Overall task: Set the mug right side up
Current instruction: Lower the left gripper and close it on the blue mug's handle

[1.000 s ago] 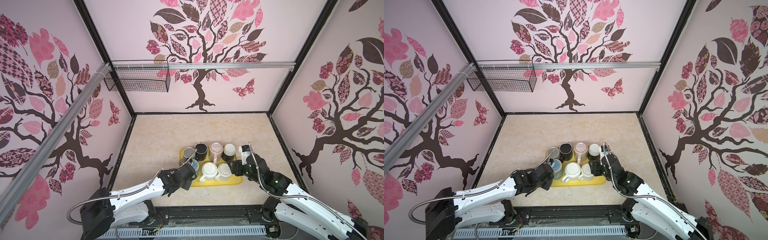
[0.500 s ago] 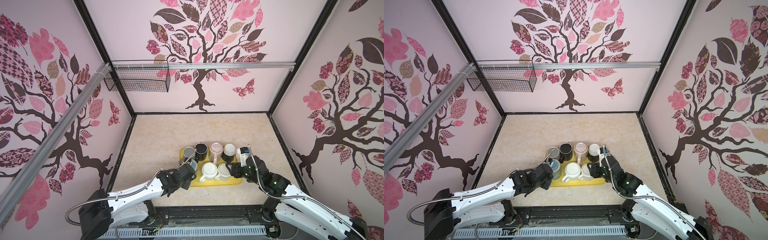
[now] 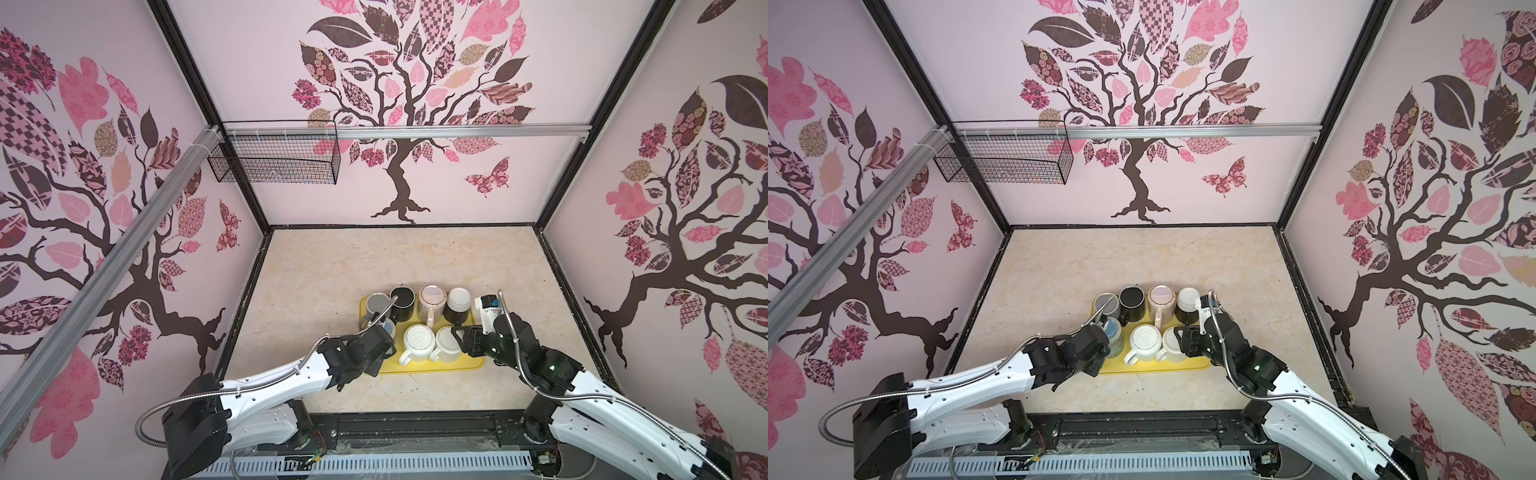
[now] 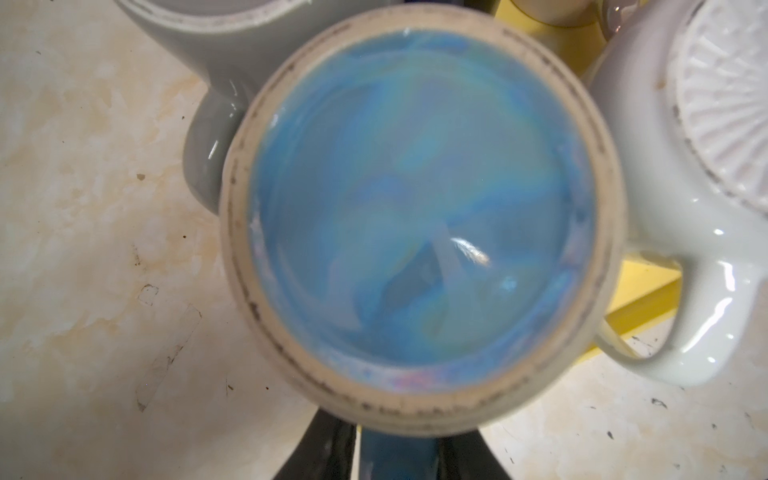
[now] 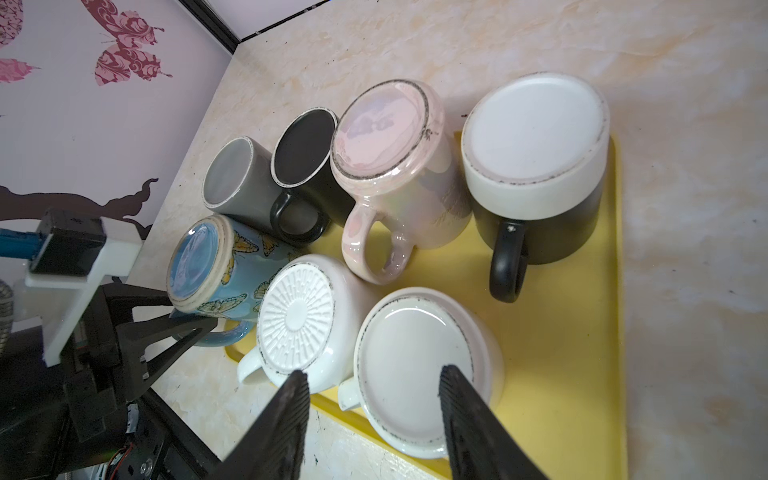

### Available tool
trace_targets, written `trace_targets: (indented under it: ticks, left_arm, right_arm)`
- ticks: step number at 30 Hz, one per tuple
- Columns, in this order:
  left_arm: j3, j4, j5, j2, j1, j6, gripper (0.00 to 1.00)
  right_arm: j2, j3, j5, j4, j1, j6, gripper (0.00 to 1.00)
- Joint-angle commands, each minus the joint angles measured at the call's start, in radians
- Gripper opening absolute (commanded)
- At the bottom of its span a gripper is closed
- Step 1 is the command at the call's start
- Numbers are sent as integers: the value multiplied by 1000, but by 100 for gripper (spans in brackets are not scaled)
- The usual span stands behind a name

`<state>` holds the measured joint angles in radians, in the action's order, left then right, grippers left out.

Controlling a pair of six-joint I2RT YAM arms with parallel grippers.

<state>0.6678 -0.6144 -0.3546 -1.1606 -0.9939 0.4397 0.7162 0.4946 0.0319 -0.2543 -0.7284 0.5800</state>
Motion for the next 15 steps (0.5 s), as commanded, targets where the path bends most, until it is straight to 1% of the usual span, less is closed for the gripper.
trace_targets:
  ticks: [1,6,7,8,9,15]
  left_arm:
    - [52,26,-21,-17,-1,-13,28]
    - [53,26,-11,-28,0,-9,19]
    - [54,27,-8,-26,0,-7,15]
    - [53,26,-7,-22,0,-7,4]
    - [55,22,-12,-20,0,-4,0]
    - [66,-11,-27,34,0,-5,0]
  right_arm:
    - [-12,4,-1,6,-5,3,54]
    - [-22,2,-5,1,-5,3,52]
    - [-23,2,-6,0,-5,6,51]
    - [-23,4,-9,-2,-6,7,51]
    - [-23,4,-11,0,-5,9,51]
    - [-23,-2,-50,34,-7,29,48]
